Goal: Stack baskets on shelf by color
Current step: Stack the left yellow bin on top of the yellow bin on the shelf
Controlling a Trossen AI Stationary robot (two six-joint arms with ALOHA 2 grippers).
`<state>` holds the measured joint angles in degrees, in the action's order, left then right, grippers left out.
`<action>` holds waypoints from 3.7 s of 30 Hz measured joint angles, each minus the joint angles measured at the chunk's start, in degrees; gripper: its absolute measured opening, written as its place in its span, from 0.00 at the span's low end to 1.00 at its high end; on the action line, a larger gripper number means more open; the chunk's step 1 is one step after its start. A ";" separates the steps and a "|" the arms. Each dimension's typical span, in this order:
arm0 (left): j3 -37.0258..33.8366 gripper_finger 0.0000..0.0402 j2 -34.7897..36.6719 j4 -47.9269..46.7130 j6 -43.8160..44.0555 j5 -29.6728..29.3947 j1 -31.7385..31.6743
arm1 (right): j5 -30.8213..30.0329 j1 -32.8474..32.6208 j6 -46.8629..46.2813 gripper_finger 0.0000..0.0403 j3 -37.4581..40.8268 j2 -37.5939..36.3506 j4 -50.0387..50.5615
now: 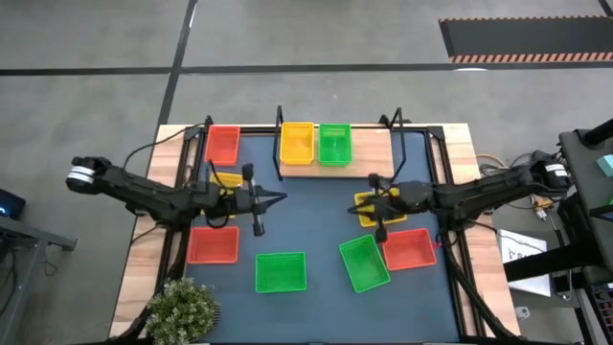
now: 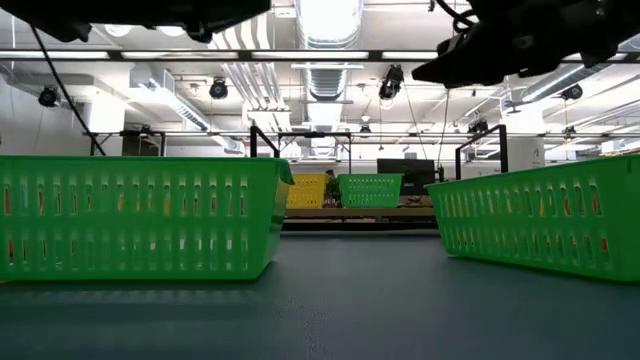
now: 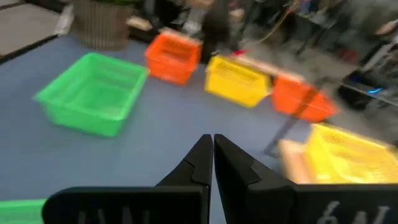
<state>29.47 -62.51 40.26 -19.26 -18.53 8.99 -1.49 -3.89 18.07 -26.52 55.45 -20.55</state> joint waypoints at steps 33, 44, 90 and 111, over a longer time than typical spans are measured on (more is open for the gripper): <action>25.75 0.04 -4.65 -104.22 33.63 14.51 -7.03 | 0.39 5.30 -0.09 0.02 10.93 -27.55 4.43; 18.42 0.30 -4.83 -106.81 27.40 13.38 -8.10 | 0.39 5.30 -0.07 0.02 10.93 -27.55 5.32; 30.97 0.00 -18.02 -121.21 31.69 11.16 -7.05 | 0.34 5.30 -0.99 0.02 10.90 -27.55 5.33; 67.45 0.00 -21.98 -100.07 36.45 24.88 6.71 | 0.34 5.30 -1.97 0.02 10.88 -27.55 5.76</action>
<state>96.92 -84.49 -59.80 17.19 6.35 15.71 -1.15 1.41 16.10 -15.64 27.90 -14.79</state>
